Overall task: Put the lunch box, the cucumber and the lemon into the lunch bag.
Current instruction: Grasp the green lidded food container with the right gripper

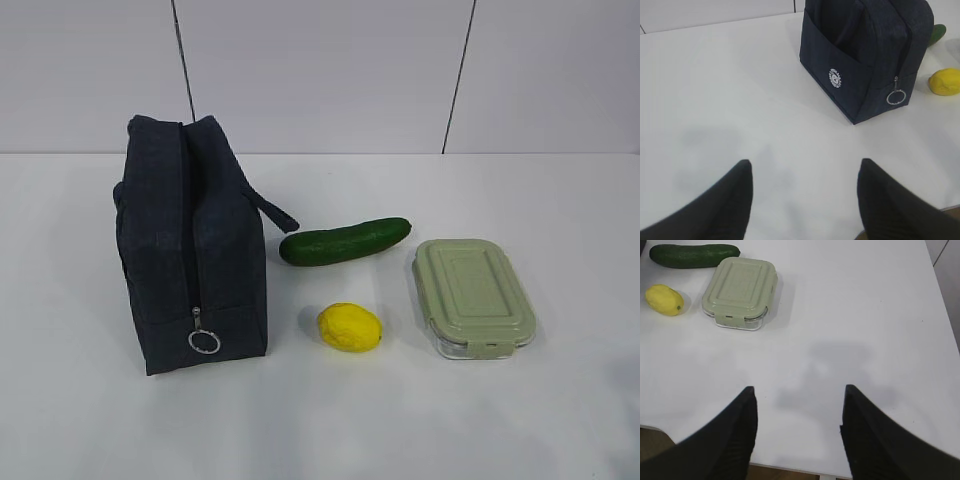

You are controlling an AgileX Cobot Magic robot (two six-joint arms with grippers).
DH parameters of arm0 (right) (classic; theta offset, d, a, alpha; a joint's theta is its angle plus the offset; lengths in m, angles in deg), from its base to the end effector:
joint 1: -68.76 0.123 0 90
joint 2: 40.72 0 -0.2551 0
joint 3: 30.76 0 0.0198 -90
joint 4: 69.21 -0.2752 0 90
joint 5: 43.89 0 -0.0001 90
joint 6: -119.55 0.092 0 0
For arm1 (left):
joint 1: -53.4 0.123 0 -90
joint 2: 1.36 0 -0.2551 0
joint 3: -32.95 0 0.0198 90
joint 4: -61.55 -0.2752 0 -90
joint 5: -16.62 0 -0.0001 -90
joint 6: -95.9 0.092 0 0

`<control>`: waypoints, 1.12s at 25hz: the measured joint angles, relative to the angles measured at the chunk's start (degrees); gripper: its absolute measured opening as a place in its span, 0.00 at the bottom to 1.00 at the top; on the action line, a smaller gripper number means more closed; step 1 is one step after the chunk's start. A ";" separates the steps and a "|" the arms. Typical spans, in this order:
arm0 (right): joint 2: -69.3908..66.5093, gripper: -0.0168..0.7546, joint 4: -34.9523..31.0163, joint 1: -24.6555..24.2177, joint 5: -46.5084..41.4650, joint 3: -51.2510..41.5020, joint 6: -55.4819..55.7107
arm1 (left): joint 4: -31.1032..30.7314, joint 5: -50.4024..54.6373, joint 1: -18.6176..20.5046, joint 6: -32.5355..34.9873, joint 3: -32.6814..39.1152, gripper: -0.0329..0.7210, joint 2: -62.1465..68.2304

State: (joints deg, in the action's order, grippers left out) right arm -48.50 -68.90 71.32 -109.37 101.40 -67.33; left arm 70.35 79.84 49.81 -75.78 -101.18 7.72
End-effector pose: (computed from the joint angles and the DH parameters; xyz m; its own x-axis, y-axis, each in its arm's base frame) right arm 0.0419 0.0014 0.2817 -0.5072 -0.1448 -0.8496 -0.1031 0.9889 -0.1070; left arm 0.0416 -0.0152 0.2948 -0.4518 0.1033 -0.8861 0.2172 0.9761 0.0030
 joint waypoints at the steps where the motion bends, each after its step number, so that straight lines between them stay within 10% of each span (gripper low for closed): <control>1: 0.00 0.59 0.00 0.00 0.00 0.00 0.00 | 0.00 0.00 0.00 0.00 0.00 0.66 0.00; 28: 0.00 0.59 0.00 0.00 0.00 0.00 0.00 | 0.00 0.00 0.46 0.00 0.00 0.66 0.00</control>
State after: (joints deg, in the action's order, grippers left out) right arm -48.50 -68.90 71.32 -109.37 101.40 -67.33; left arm 70.35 79.84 50.27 -75.78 -101.18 7.72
